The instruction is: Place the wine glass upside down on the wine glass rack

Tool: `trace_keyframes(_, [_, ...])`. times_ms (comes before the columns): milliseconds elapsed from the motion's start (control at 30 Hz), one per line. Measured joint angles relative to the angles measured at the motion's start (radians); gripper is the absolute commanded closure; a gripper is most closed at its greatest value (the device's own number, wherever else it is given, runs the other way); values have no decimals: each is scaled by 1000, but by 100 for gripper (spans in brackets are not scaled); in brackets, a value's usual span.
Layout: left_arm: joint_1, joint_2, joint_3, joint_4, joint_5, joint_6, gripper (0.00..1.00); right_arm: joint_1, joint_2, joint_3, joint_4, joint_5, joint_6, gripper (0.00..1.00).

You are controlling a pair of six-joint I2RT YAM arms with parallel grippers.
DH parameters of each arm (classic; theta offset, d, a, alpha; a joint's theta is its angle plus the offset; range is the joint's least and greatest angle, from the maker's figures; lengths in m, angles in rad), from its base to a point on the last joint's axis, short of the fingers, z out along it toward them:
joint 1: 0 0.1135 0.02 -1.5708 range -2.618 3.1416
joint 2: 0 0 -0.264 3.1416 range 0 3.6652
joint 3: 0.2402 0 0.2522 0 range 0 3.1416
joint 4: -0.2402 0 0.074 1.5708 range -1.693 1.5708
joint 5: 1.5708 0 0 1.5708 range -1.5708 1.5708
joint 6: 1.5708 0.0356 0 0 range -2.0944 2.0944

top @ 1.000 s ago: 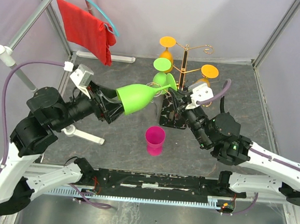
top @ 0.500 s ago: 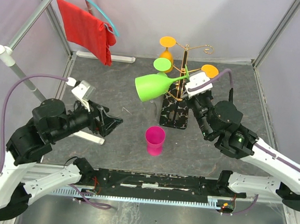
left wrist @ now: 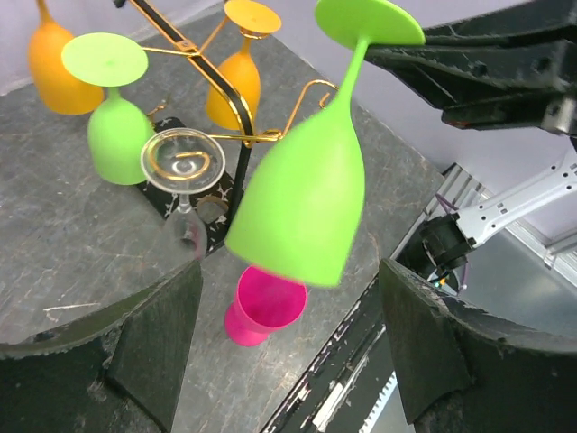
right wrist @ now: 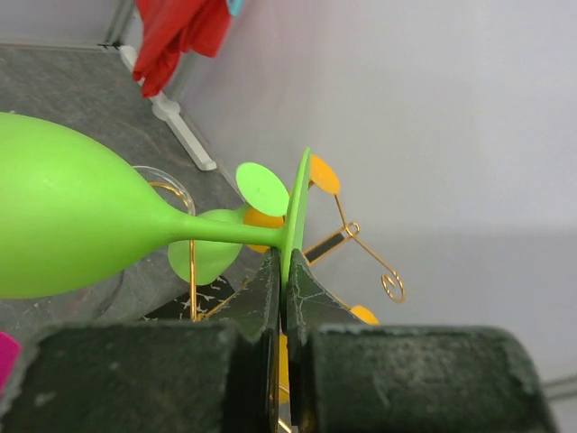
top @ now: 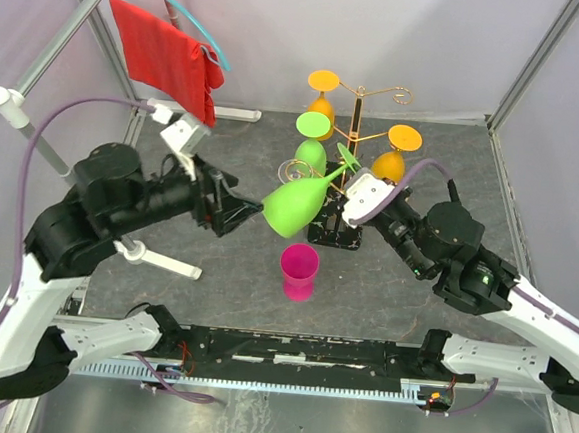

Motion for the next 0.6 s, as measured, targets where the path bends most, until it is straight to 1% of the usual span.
trace_keyframes(200, [0, 117, 8, 42, 75, 29, 15, 0, -32, -20, -11, -159, -80, 99])
trace_keyframes(400, [0, 132, 8, 90, 125, 61, 16, 0, -46, -41, -64, -294, -142, 99])
trace_keyframes(467, [0, 126, 8, 117, 151, 92, 19, 0, -46, -41, -87, -333, -157, 99])
trace_keyframes(600, [0, 96, -23, 185, 219, 179, 28, 0, -50, -41, -141, -412, -171, 99])
